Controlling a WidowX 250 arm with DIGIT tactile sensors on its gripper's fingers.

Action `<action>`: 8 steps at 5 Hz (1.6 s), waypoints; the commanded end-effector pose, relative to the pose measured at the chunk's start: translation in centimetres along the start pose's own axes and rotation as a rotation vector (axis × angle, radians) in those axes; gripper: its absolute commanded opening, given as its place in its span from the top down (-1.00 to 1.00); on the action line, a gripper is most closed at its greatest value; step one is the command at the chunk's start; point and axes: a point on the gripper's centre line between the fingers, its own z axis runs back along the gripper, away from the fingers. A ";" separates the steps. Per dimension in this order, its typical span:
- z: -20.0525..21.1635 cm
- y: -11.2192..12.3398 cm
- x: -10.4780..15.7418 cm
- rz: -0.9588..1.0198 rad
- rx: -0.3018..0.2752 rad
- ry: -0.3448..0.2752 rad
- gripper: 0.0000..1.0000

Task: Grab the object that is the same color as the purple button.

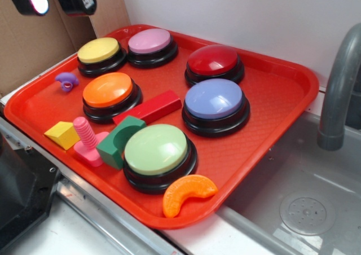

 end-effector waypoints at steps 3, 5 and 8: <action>-8.5 8.4 2.4 0.459 0.167 -0.197 -1.00; -11.7 10.2 2.5 0.446 0.192 -0.226 -1.00; -12.3 9.4 2.0 0.389 0.078 -0.175 1.00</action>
